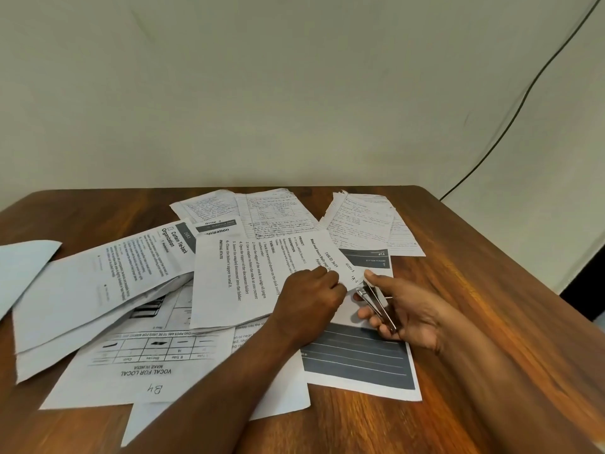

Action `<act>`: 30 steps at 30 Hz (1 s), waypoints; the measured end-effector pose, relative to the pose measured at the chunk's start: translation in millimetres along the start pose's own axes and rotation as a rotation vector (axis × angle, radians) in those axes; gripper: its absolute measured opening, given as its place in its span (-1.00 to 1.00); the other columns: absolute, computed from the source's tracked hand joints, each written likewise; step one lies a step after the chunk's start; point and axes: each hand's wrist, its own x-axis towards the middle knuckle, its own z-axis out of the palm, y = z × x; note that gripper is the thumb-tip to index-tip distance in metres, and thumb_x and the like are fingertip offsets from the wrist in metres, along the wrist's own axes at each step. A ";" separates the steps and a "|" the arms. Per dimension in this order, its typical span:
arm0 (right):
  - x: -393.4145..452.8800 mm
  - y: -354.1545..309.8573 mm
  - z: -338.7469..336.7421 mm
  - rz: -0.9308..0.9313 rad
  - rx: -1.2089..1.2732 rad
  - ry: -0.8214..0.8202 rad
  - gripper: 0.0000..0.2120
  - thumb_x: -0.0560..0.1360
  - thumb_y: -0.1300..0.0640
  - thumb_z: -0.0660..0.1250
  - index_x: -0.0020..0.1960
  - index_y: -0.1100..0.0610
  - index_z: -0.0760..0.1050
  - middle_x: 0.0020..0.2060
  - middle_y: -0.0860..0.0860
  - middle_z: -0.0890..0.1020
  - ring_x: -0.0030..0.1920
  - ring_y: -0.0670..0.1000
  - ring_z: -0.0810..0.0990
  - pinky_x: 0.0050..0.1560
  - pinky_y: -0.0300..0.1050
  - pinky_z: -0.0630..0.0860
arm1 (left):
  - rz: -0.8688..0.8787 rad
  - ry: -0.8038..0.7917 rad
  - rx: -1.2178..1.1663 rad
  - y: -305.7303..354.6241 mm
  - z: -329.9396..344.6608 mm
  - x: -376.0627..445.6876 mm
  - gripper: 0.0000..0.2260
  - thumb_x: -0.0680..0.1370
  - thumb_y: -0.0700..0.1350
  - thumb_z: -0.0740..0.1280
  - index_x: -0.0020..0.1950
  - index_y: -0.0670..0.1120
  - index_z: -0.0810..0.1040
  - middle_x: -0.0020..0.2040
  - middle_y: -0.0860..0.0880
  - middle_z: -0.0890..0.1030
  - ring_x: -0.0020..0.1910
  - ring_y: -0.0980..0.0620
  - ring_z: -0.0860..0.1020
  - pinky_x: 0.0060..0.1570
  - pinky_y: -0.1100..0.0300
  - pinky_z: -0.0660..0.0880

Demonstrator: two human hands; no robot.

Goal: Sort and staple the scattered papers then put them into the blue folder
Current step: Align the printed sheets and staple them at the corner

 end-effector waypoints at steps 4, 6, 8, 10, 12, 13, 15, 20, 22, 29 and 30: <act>-1.9 -3.8 -1.1 0.012 -0.004 -0.032 -0.37 0.54 -0.17 0.42 0.33 0.35 0.54 0.02 0.33 0.71 -0.29 0.09 0.67 -0.33 -0.09 0.67 | 0.024 -0.005 0.018 0.8 -1.6 0.0 -0.82 0.43 -0.24 0.55 -0.27 -0.10 0.58 -0.31 -0.06 0.57 -0.33 -0.07 0.53 -0.42 0.16 0.28; -2.7 -4.8 -1.0 0.001 -0.021 -0.027 -0.36 0.49 -0.17 0.46 0.31 0.34 0.55 0.07 0.35 0.70 -0.24 0.12 0.68 -0.29 -0.05 0.69 | 0.050 -0.008 0.038 0.9 -2.0 0.8 -0.83 0.42 -0.24 0.54 -0.27 -0.10 0.58 -0.31 -0.06 0.56 -0.34 -0.07 0.53 -0.43 0.16 0.31; -2.8 -5.8 0.5 -0.010 -0.032 -0.023 -0.33 0.44 -0.19 0.49 0.28 0.32 0.56 0.06 0.34 0.71 -0.21 0.13 0.69 -0.29 -0.04 0.69 | 0.082 -0.007 0.063 1.6 -2.3 1.6 -0.83 0.43 -0.23 0.54 -0.27 -0.11 0.58 -0.31 -0.06 0.56 -0.35 -0.06 0.53 -0.42 0.16 0.31; -2.7 -7.1 2.4 -0.026 -0.046 0.004 -0.34 0.42 -0.20 0.49 0.25 0.32 0.57 0.01 0.33 0.72 -0.20 0.15 0.71 -0.28 -0.03 0.70 | 0.111 -0.001 0.078 2.4 -2.6 2.0 -0.84 0.44 -0.22 0.54 -0.26 -0.11 0.60 -0.31 -0.06 0.57 -0.35 -0.05 0.54 -0.41 0.17 0.32; -2.9 -8.6 4.7 -0.036 -0.047 0.025 -0.39 0.45 -0.18 0.49 0.23 0.31 0.57 -0.02 0.33 0.73 -0.20 0.16 0.72 -0.26 -0.01 0.69 | 0.128 0.002 0.080 3.1 -2.6 1.7 -0.86 0.45 -0.21 0.54 -0.25 -0.12 0.61 -0.30 -0.07 0.58 -0.34 -0.05 0.56 -0.40 0.16 0.35; -2.7 -9.1 5.8 -0.038 -0.044 0.028 -0.41 0.47 -0.17 0.49 0.23 0.31 0.58 -0.02 0.33 0.73 -0.20 0.17 0.72 -0.26 -0.01 0.69 | 0.131 0.001 0.086 3.1 -2.7 1.6 -0.86 0.46 -0.21 0.54 -0.25 -0.12 0.62 -0.30 -0.07 0.59 -0.33 -0.04 0.56 -0.40 0.16 0.38; -1.7 -9.9 7.8 -0.034 -0.036 0.034 -0.42 0.48 -0.15 0.49 0.23 0.31 0.58 -0.03 0.34 0.72 -0.21 0.17 0.71 -0.27 -0.02 0.70 | 0.128 0.000 0.092 2.8 -2.7 1.6 -0.87 0.46 -0.19 0.54 -0.23 -0.11 0.64 -0.29 -0.06 0.61 -0.32 -0.04 0.57 -0.39 0.16 0.42; 3.4 -9.9 10.0 0.008 0.032 0.035 -0.49 0.53 -0.11 0.46 0.19 0.34 0.57 -0.09 0.31 0.72 -0.30 0.13 0.71 -0.37 -0.04 0.68 | 0.118 0.001 0.092 2.1 -2.2 1.6 -0.88 0.47 -0.17 0.55 -0.22 -0.10 0.64 -0.28 -0.05 0.61 -0.31 -0.03 0.58 -0.38 0.16 0.43; 5.3 -8.9 9.1 0.017 0.074 0.034 -0.51 0.54 -0.09 0.45 0.16 0.35 0.58 -0.15 0.28 0.71 -0.32 0.12 0.70 -0.37 -0.03 0.68 | 0.120 0.002 0.097 2.4 -1.9 1.2 -0.87 0.47 -0.18 0.54 -0.23 -0.09 0.63 -0.28 -0.04 0.61 -0.31 -0.03 0.58 -0.38 0.16 0.42; 7.9 -5.8 9.1 -0.003 0.122 0.033 -0.58 0.56 0.03 0.45 0.18 0.38 0.58 -0.19 0.28 0.70 -0.28 0.16 0.71 -0.36 -0.01 0.68 | 0.140 0.015 0.103 2.3 -1.4 1.6 -0.85 0.47 -0.22 0.49 -0.28 -0.09 0.60 -0.31 -0.04 0.58 -0.33 -0.04 0.56 -0.39 0.16 0.37; 8.0 -5.5 9.5 -0.008 0.124 0.041 -0.58 0.56 0.04 0.46 0.19 0.39 0.58 -0.18 0.28 0.70 -0.27 0.17 0.72 -0.36 0.00 0.68 | 0.141 0.015 0.107 2.4 -0.4 1.5 -0.84 0.48 -0.22 0.49 -0.28 -0.09 0.60 -0.32 -0.03 0.58 -0.33 -0.03 0.55 -0.39 0.16 0.37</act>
